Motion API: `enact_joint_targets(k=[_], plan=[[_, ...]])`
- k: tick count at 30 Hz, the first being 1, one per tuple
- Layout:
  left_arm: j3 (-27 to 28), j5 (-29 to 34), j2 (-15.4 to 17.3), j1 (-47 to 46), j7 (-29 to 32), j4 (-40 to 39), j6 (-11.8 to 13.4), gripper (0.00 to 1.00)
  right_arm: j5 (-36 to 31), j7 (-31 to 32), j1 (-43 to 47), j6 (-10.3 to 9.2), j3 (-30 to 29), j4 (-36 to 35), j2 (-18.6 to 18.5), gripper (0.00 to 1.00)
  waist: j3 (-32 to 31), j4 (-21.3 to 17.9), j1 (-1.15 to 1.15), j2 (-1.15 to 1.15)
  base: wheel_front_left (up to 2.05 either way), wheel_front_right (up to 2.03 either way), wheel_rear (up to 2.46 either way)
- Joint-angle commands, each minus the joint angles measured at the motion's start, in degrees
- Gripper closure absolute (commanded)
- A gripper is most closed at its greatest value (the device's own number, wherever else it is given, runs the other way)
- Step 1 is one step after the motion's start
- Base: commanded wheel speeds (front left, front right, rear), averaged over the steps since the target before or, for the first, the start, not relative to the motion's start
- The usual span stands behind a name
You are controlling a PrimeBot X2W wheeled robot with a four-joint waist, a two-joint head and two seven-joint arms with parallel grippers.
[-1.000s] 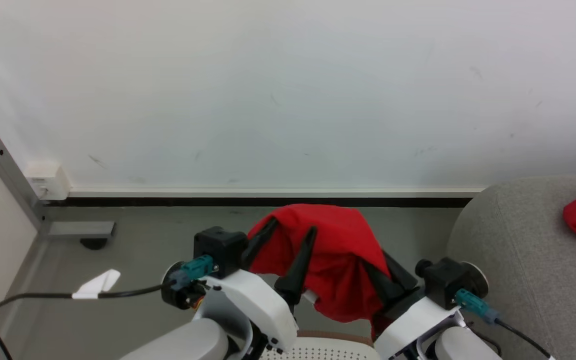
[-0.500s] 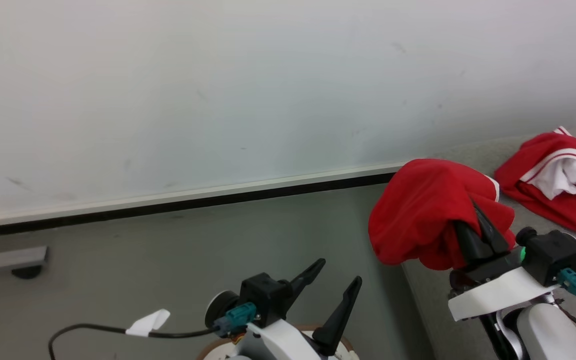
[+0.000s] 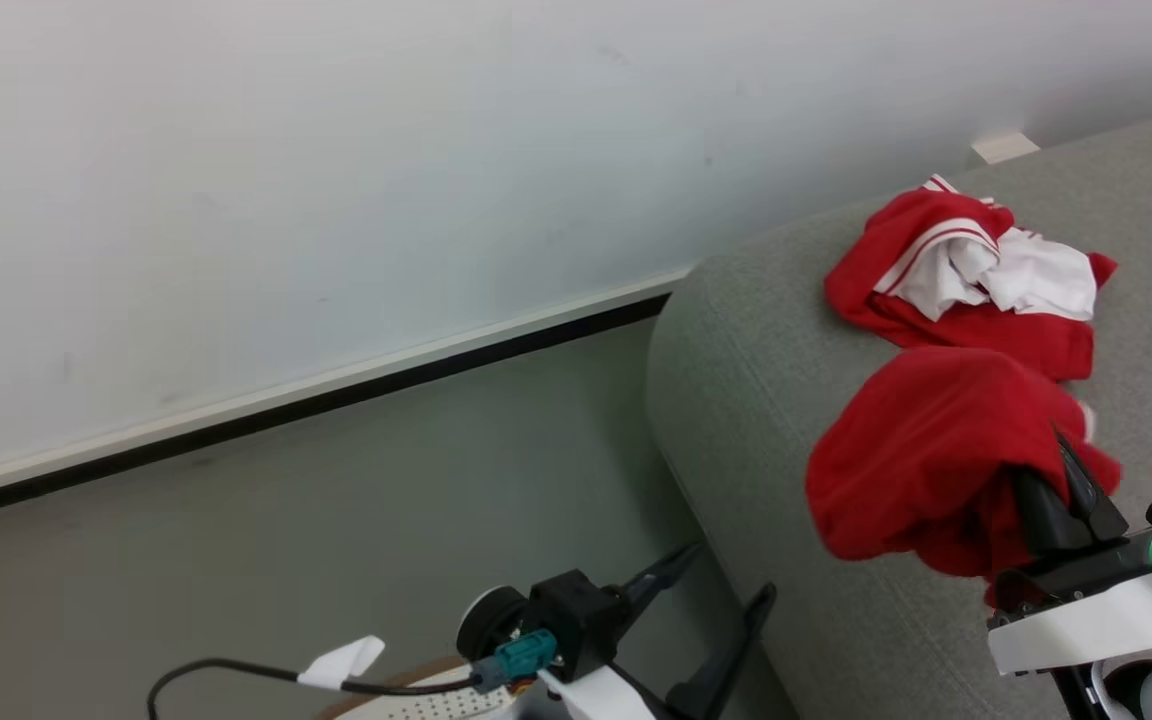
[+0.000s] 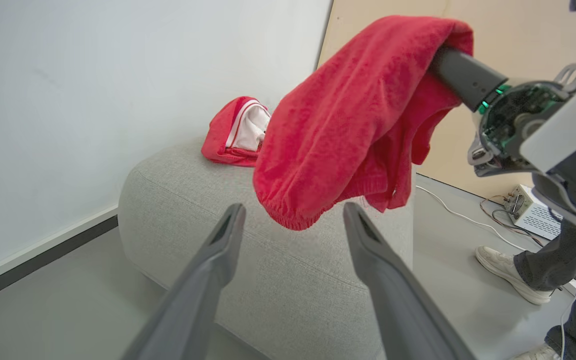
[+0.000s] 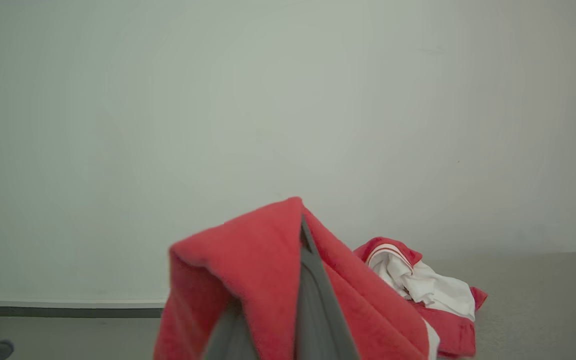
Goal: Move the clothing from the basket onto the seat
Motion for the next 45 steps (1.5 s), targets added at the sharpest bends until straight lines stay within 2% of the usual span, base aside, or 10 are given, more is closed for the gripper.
enact_joint_targets(k=[1, 7, 14, 22, 27, 37, 39, 40, 41, 45], plan=[[0.27, 1.37, -0.19, 0.73, 0.00, 0.45, -0.52, 0.00, -0.23, 0.34, 0.78, -0.13, -0.53, -0.79, 0.04, 1.00, 1.15, -1.47, 0.00, 0.00, 0.00, 0.00, 0.00], [0.81, 3.60, -1.32, -1.59, -0.01, 1.30, -2.18, 0.00, 1.01, 0.56, -1.07, -0.13, -4.94, -1.87, 1.02, 1.00, 5.53, -1.40, 0.00, 0.00, 0.00, 0.00, 0.00], [0.92, 6.29, -1.01, -8.08, 0.34, 2.14, -4.32, 0.00, 2.39, 0.82, -14.17, -0.13, -15.47, 1.53, 1.23, 1.00, 15.66, 1.69, 0.00, 0.00, 0.00, 0.00, 0.00], [2.97, 7.91, -0.19, -15.32, 1.47, 0.74, -4.94, 0.00, 1.07, 5.60, -37.78, -0.13, -29.59, 11.04, -5.67, 1.00, 28.69, 7.73, 0.00, 0.00, 0.00, 0.00, 0.00], [4.18, 8.37, 1.11, -17.90, 1.74, -1.40, -4.46, 0.00, -5.94, 5.35, -48.69, -0.13, -37.77, 19.41, -8.75, 1.00, 34.31, 10.37, 0.00, 0.00, 0.00, 0.00, 0.00], [6.01, 8.09, 2.73, -17.38, 1.24, -2.72, -2.65, 0.00, -18.72, -1.85, -44.34, -0.13, -49.10, 39.13, -4.17, 0.98, 35.49, 12.05, 0.00, 0.00, 0.00, 0.00, 0.00], [6.38, 7.75, 3.16, -16.80, 1.15, -2.87, -2.25, 0.00, -19.52, -3.60, -43.30, -0.13, -49.59, 41.49, -2.66, 0.69, 34.89, 11.62, 0.00, 0.00, 0.00, 0.00, 0.00], [6.64, 7.49, 3.47, -16.42, 1.05, -2.84, -2.05, 0.00, -19.55, -4.49, -42.69, -0.13, -49.27, 42.36, -1.80, 0.40, 34.43, 11.36, 0.00, 0.00, 0.00, 0.00, 0.00], [6.92, 7.16, 3.75, -16.03, 0.96, -2.84, -1.96, 0.00, -19.73, -5.09, -42.02, -0.13, -48.51, 42.93, -1.28, 0.00, 33.88, 11.11, 0.00, 0.00, 0.00, 0.00, 0.00], [7.85, 6.44, 4.56, -13.97, 0.75, -2.43, -1.21, 0.00, -20.30, -7.31, -38.76, -0.13, -44.07, 42.43, -0.50, 0.00, 30.47, 9.96, 0.00, 0.00, 0.00, 0.00, 0.00]])
